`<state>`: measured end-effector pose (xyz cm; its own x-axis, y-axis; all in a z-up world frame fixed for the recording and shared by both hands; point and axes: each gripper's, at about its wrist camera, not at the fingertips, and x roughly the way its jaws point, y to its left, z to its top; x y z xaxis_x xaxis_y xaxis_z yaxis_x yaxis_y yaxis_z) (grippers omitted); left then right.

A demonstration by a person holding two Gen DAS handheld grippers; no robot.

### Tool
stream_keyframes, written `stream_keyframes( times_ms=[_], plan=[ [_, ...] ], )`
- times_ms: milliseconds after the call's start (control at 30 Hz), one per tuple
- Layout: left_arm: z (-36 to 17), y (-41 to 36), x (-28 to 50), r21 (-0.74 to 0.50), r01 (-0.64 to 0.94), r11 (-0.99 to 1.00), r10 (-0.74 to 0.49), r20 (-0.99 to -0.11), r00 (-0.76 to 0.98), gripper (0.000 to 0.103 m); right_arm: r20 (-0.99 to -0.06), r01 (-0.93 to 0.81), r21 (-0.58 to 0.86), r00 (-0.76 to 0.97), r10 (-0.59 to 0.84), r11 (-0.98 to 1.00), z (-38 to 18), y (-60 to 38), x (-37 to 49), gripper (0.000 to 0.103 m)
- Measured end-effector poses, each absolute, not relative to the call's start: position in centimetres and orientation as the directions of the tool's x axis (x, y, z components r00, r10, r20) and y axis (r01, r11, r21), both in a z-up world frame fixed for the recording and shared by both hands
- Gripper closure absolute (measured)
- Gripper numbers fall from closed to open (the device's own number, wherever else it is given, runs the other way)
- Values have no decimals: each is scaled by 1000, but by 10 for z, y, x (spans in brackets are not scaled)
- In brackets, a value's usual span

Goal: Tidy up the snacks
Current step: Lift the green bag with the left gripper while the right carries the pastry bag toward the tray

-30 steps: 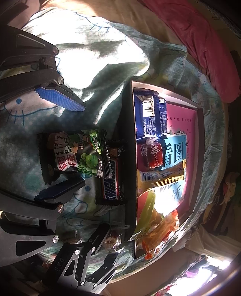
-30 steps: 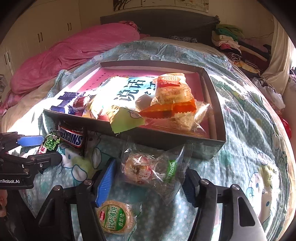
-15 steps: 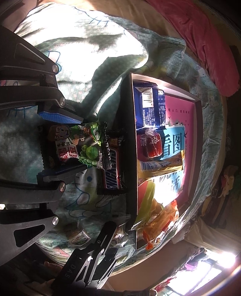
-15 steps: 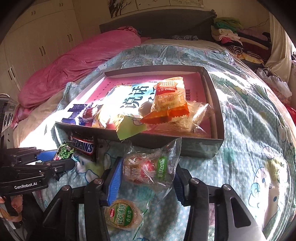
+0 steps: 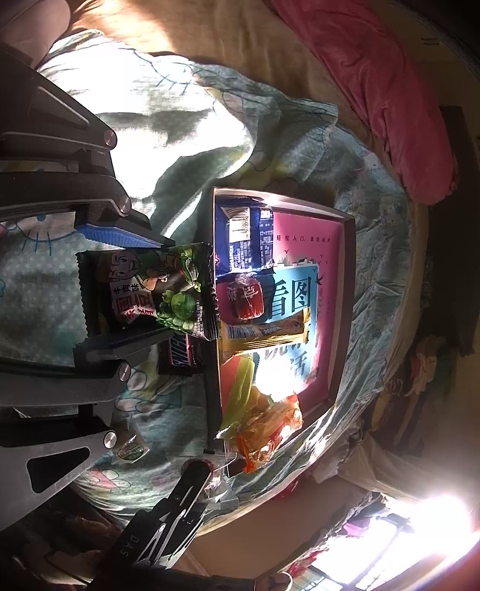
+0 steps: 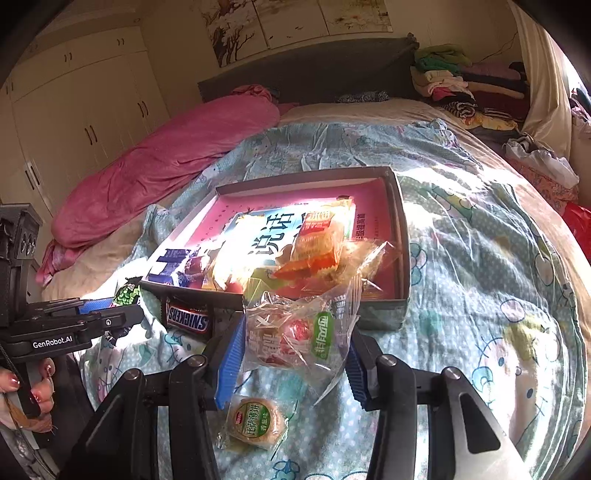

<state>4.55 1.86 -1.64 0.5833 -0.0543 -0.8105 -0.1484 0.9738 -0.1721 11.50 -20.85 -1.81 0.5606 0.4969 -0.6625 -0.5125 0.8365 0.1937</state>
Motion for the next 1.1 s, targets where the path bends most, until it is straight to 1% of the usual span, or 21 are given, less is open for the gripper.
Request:
stream_keyframes(
  times_ms=[333,567,1100],
  plan=[
    [-2,17,47,-155,-144,977,-35,-788,614,63,-610,-490,206,612,503,847,-5,-222,122,54],
    [2,16,53,-153,-149,977,-27,-782,623,63,-593,-469,215,634,496,856,0,-232,130,54],
    [-6,9,84,-149,-153,977,-23,-784,621,63,-605,-463,190,639,475,866,-7,-224,150,54]
  ],
)
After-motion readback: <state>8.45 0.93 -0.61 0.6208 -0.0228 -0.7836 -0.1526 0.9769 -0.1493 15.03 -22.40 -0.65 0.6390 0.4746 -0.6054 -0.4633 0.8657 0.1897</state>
